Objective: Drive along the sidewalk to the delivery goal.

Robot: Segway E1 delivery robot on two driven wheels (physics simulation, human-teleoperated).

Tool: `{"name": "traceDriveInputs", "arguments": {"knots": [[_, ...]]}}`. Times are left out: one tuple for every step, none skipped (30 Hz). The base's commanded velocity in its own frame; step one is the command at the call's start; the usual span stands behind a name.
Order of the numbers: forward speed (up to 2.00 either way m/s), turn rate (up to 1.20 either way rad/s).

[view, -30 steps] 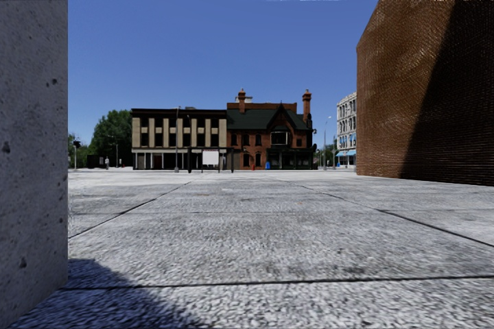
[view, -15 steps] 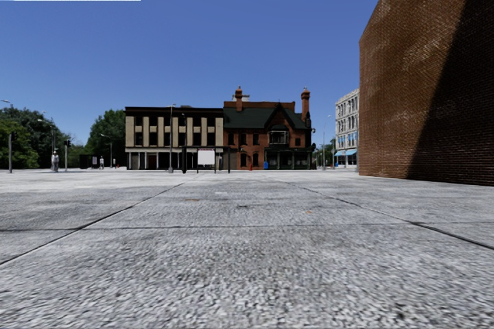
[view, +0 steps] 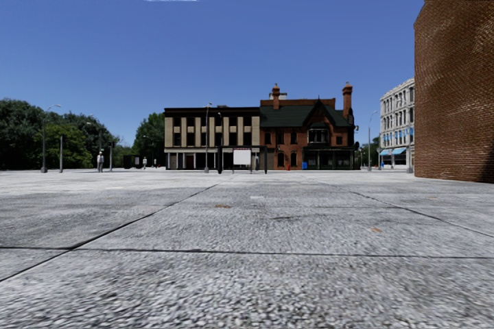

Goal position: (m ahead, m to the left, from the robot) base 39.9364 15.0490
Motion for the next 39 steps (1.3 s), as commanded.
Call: {"name": "traceDriveInputs", "arguments": {"knots": [[2.00,0.42],[2.00,0.42],[2.00,0.42],[2.00,0.42],[2.00,0.42],[2.00,0.42],[2.00,0.42],[2.00,0.42],[2.00,0.42],[2.00,0.42],[2.00,0.42],[2.00,0.42],[2.00,0.42],[2.00,0.42],[2.00,0.42],[2.00,0.42],[2.00,0.42],[2.00,0.42],[2.00,0.42],[2.00,0.42],[2.00,0.42],[2.00,0.42],[2.00,0.42],[2.00,0.42],[2.00,0.42],[2.00,0.42],[2.00,0.42],[2.00,0.42],[2.00,0.42],[2.00,0.42],[2.00,0.42],[2.00,0.42],[2.00,0.42],[2.00,0.42],[2.00,0.42],[2.00,0.42],[2.00,0.42],[2.00,0.42],[2.00,0.42]]}}
